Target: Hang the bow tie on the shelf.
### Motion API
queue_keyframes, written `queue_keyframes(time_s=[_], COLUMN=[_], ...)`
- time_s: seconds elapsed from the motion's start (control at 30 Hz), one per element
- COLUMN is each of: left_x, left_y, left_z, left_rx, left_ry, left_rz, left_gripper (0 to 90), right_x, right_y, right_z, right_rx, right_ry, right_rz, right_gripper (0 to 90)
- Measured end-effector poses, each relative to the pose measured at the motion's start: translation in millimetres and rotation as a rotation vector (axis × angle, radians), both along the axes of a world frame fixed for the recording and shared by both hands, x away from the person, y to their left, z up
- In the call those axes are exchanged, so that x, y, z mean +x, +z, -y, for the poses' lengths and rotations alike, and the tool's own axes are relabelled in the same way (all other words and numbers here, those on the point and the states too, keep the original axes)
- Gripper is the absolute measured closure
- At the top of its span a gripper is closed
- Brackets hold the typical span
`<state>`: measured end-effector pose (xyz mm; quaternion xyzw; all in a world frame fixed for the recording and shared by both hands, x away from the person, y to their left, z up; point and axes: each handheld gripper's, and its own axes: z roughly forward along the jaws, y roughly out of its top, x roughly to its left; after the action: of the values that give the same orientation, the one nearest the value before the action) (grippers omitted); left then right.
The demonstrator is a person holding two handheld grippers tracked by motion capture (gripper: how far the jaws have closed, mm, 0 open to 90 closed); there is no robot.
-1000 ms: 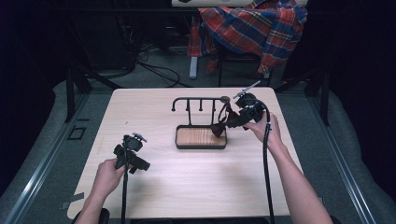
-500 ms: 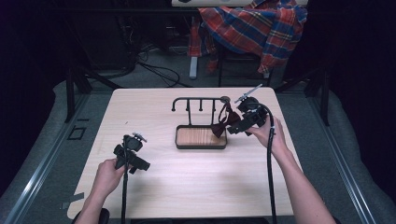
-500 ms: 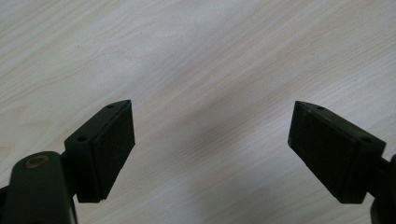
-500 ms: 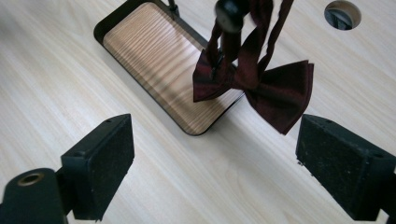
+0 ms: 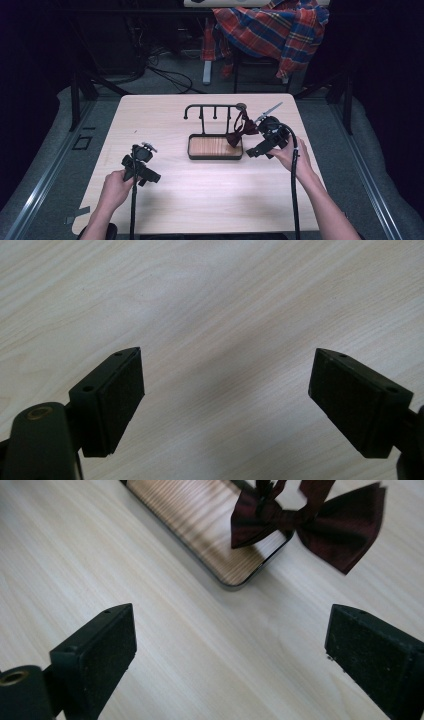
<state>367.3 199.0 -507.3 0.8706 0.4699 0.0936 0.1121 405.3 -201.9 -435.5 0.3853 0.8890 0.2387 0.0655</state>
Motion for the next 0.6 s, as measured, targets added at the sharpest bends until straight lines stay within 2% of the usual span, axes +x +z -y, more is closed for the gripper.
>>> queue_keyframes(time_s=[0.1,0.6], left_x=[-0.1,0.0], left_y=[-0.1,-0.1], left_z=[0.5,0.2], left_rx=[0.001,0.001], left_ry=[-0.001,0.000], left_rz=[0.002,0.001], left_gripper=[14.7,14.7], right_x=[-3.8,-35.7], right_y=[-3.6,-42.4], right_z=[-0.8,-14.6], right_rx=[-0.016,-0.094], right_ry=[0.012,0.100], right_rz=[-0.008,-0.077], right_gripper=[5.6,0.1])
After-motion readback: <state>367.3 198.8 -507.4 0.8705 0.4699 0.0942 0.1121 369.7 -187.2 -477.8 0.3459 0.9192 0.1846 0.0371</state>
